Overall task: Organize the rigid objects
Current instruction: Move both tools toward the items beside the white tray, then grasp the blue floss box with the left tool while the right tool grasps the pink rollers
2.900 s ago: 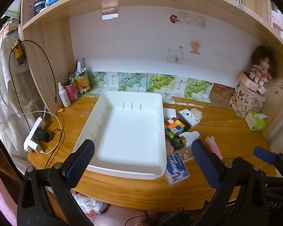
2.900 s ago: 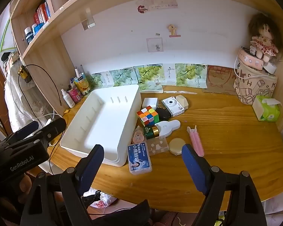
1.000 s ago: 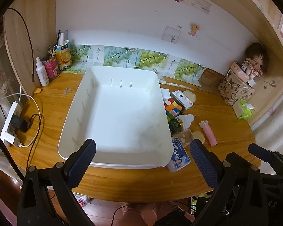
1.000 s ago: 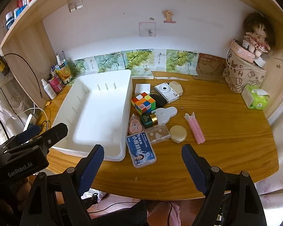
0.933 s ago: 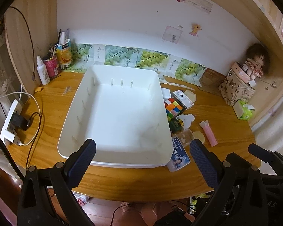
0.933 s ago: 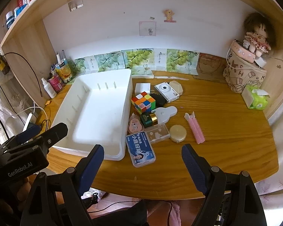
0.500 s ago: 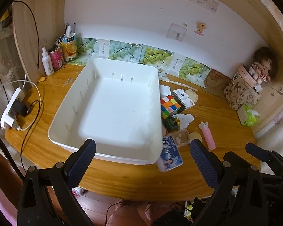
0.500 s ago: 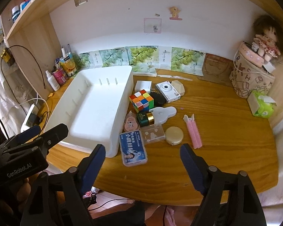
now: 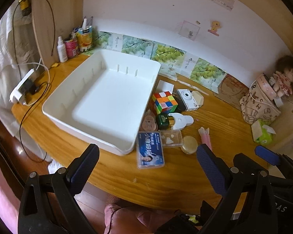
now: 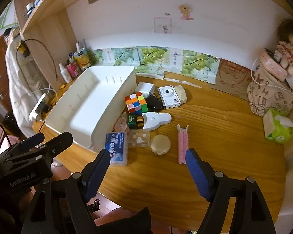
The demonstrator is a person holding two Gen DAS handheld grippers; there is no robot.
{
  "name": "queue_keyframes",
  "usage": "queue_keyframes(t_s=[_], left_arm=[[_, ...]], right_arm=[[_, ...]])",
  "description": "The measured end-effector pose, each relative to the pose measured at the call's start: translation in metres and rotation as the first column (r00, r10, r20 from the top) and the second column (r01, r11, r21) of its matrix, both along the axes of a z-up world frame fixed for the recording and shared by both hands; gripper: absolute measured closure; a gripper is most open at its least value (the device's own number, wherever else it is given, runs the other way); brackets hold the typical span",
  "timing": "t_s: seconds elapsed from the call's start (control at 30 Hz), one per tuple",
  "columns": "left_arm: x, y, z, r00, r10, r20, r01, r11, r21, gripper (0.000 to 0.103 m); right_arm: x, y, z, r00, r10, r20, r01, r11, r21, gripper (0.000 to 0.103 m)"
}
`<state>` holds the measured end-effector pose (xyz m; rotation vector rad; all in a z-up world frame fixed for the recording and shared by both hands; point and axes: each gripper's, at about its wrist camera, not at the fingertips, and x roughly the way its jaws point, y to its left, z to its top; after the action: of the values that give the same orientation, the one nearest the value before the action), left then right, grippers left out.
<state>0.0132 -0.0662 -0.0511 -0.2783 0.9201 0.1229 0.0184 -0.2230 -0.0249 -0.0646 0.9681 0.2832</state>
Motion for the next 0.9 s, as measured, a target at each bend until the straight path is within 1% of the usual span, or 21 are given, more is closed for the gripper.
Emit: queue_keyframes(t_s=[0.17, 0.37, 0.43, 0.57, 0.63, 0.73, 0.83, 0.9], left_arm=[[0.0, -0.018, -0.006, 0.999, 0.04, -0.027, -0.04, 0.999, 0.01, 0.003], [0.01, -0.026, -0.017, 0.992, 0.084, -0.094, -0.082, 0.996, 0.021, 0.003], [0.015, -0.028, -0.023, 0.988, 0.088, -0.125, -0.087, 0.996, 0.012, 0.003], [0.028, -0.033, -0.038, 0.977, 0.075, -0.199, -0.076, 0.997, 0.004, 0.003], [0.036, -0.033, -0.047, 0.967, 0.075, -0.245, -0.079, 0.997, -0.006, 0.003], [0.047, -0.032, -0.062, 0.946, 0.083, -0.312, -0.093, 0.996, -0.017, 0.003], [0.058, -0.031, -0.082, 0.912, 0.085, -0.4, -0.113, 0.992, -0.047, 0.003], [0.064, -0.029, -0.094, 0.888, 0.088, -0.451, -0.131, 0.989, -0.065, 0.003]], right_arm=[[0.008, -0.021, -0.003, 0.999, 0.05, -0.019, -0.049, 0.999, 0.015, 0.023], [0.024, -0.035, -0.013, 0.995, 0.081, -0.064, -0.079, 0.996, 0.037, 0.023], [0.031, -0.038, -0.017, 0.992, 0.09, -0.083, -0.086, 0.995, 0.047, 0.023], [0.05, -0.043, -0.031, 0.984, 0.099, -0.148, -0.09, 0.994, 0.069, 0.023], [0.061, -0.045, -0.039, 0.977, 0.097, -0.192, -0.083, 0.994, 0.077, 0.023], [0.081, -0.049, -0.059, 0.953, 0.091, -0.288, -0.065, 0.993, 0.097, 0.023], [0.096, -0.053, -0.076, 0.929, 0.069, -0.364, -0.038, 0.995, 0.094, 0.023], [0.106, -0.057, -0.09, 0.907, 0.056, -0.418, -0.014, 0.995, 0.102, 0.023]])
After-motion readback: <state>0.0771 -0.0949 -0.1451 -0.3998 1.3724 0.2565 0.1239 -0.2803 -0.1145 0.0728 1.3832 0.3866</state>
